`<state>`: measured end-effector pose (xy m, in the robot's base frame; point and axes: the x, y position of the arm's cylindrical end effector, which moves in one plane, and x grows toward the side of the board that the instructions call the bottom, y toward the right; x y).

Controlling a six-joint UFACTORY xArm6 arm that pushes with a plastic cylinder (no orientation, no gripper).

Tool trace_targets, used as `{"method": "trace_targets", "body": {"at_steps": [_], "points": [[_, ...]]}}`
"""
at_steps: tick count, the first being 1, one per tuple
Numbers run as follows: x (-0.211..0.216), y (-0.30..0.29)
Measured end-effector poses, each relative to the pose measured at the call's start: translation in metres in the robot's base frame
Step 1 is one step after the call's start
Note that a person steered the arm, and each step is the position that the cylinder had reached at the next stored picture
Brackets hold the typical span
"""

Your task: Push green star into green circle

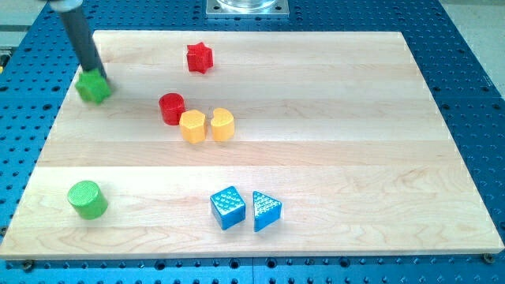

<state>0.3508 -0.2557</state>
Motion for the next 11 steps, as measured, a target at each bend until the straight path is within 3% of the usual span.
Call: {"method": "trace_targets", "body": {"at_steps": [1,2,3,4,5,7,8,10,11], "points": [[0.028,0.024],[0.106,0.025],[0.103,0.025],[0.078,-0.026],[0.129,-0.027],[0.168,0.006],[0.138,-0.001],[0.136,0.053],[0.164,0.051]]}}
